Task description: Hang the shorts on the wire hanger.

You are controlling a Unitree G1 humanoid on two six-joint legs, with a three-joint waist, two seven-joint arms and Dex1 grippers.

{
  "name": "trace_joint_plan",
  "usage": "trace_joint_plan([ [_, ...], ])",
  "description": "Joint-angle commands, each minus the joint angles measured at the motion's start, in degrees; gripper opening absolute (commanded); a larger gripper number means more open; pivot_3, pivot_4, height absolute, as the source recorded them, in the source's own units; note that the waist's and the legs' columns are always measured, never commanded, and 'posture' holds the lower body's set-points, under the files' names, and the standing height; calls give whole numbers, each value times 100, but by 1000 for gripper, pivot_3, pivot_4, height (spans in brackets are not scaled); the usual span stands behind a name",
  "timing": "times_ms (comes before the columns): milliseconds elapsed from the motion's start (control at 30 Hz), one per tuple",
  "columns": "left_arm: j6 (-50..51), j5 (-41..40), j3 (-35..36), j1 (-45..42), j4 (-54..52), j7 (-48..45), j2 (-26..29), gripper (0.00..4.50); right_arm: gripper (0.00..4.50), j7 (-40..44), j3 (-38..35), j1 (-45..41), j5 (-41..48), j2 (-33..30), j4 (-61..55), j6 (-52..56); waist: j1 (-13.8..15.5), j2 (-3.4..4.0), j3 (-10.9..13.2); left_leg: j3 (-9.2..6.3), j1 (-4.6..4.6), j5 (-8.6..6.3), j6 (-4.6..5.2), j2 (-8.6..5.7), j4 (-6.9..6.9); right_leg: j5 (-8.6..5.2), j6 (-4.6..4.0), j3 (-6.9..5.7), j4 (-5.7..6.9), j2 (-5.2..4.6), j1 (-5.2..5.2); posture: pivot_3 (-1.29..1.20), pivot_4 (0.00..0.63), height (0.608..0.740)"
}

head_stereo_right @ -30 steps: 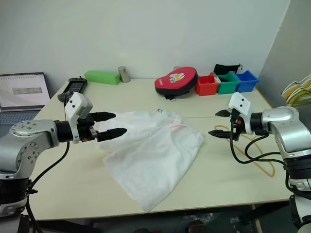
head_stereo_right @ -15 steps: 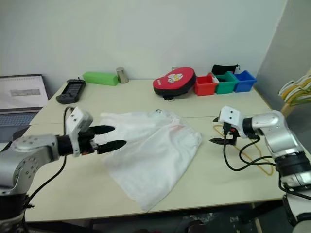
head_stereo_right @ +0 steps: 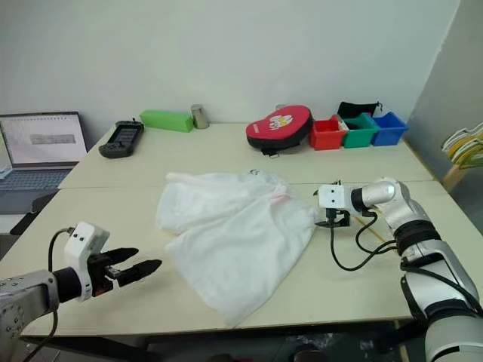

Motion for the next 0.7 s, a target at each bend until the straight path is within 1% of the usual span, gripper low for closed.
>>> trace_joint_plan([
  [33, 300, -523, -106, -130, -739, -121, 49, 4500, 4460, -273, 114, -332, -402, -68, 429, -503, 49, 1, 1, 0, 3, 0, 0, 1, 0, 0, 0, 0, 2, 0, 2, 98, 22, 740],
  [100, 528, -971, -422, -175, -1347, -351, 153, 4500, 4460, -369, 163, -445, -543, -70, 664, -641, 98, 1, 0, 0, 3, 0, -1, 0, 0, 0, -1, 1, 3, -2, 2, 94, 27, 740],
  [200, 465, -1068, -795, -298, -1658, -528, 267, 4500, 4460, -375, 207, -589, -688, -39, 887, -756, 125, 4, 2, 5, 3, 0, -1, -2, 0, -1, -1, 5, 0, -3, 4, 92, 29, 740],
  [233, 356, -981, -975, -370, -1704, -551, 302, 4500, 4460, -370, 233, -632, -747, -31, 945, -805, 132, 4, 2, 8, 5, 0, -1, -7, -1, -1, -1, 8, 0, -3, 5, 91, 29, 740],
  [367, -168, -282, -2126, -653, -1800, -727, 545, 4500, 4460, -24, 333, -752, -877, -43, 1066, -900, 147, 8, 5, 9, 22, 0, -1, -16, -4, -12, -21, 5, 5, 14, 14, 83, 30, 740],
  [467, -780, 378, -2904, -649, -1550, -936, 706, 4500, 4460, -50, 453, -825, -1087, -56, 1143, -1019, 109, 17, 10, 21, 66, 0, 0, -11, -15, -20, -34, 10, 6, 23, 47, 72, 33, 740],
  [567, -1065, 605, -3216, -661, -1317, -1049, 677, 4500, 4460, -189, 485, -873, -1203, 22, 1222, -1022, 66, 20, 12, 23, 67, 0, 0, -6, -15, -22, -37, 9, 8, 31, 47, 59, 33, 740],
  [700, -1566, 1127, -3770, -858, -753, -1098, 447, 4500, 4460, -580, 383, -994, -1197, 397, 1415, -688, -3, 20, 12, 21, 71, 0, 0, -6, -9, -34, -52, 13, 40, 32, 44, 38, 37, 740],
])
